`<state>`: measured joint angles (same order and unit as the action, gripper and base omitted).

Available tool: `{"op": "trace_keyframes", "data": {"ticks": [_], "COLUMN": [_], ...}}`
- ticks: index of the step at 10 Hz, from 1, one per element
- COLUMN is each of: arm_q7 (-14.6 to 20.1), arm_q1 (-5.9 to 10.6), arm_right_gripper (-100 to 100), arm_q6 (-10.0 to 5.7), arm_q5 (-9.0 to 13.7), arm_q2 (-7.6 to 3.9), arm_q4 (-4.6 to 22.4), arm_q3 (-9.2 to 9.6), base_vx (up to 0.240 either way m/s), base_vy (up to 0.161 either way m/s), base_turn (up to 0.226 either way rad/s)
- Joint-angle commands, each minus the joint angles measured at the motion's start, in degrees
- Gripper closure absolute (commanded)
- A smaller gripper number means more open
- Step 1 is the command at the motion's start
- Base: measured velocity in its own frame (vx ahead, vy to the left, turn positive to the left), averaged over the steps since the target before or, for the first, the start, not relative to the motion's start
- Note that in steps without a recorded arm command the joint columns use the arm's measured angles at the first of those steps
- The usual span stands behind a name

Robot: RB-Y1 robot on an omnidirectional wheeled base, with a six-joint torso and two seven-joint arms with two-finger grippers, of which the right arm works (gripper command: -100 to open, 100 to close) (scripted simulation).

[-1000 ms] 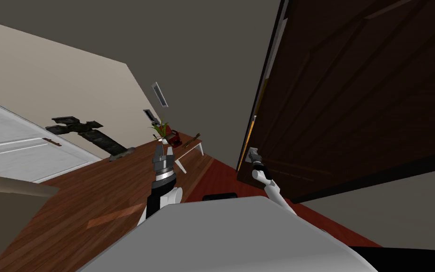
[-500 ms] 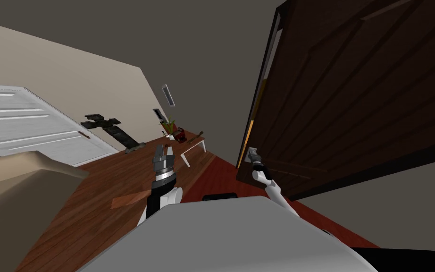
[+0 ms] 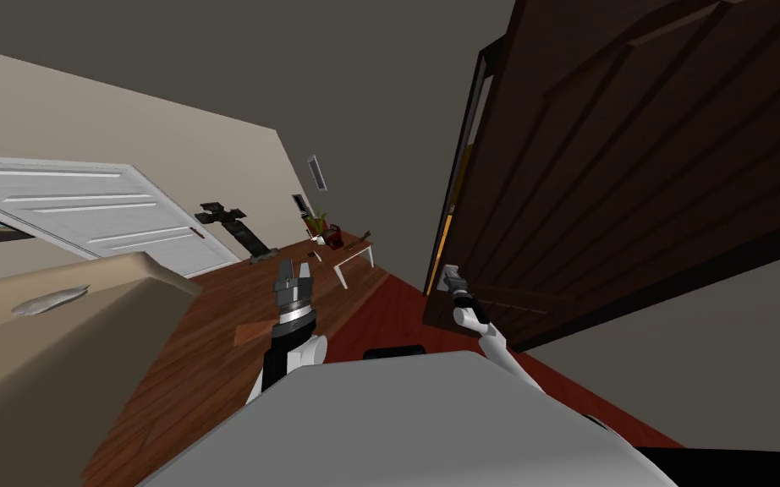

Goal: Pull the door open

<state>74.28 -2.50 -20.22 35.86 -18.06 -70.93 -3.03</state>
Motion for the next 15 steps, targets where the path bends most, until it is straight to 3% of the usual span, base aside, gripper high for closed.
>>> {"op": "trace_keyframes", "data": {"ticks": [1, 2, 10, 12, 15], "arm_q7": [0.0, 1.0, 5.3, 5.4, 7.6], "arm_q1": [0.0, -0.58, -2.7, -2.83, -3.92], "arm_right_gripper": [100, 100, 100, 100, 100], "arm_q6": [0.0, -0.21, -1.49, -1.44, -2.23], "arm_q5": [0.0, -0.1, -0.6, -0.6, -1.3], "arm_q2": [0.0, -0.76, -4.63, -4.77, -6.51], "arm_q4": [0.0, -0.3, -2.4, -2.5, -3.2], "arm_q3": [0.0, 1.25, 5.87, 5.9, 7.78], "base_vx": [-0.114, -0.149, -0.217, -0.142, -0.165], "base_vy": [-0.026, -0.007, -0.054, -0.04, -0.052], "base_turn": [0.041, 0.123, 0.114, 0.063, 0.099]}}
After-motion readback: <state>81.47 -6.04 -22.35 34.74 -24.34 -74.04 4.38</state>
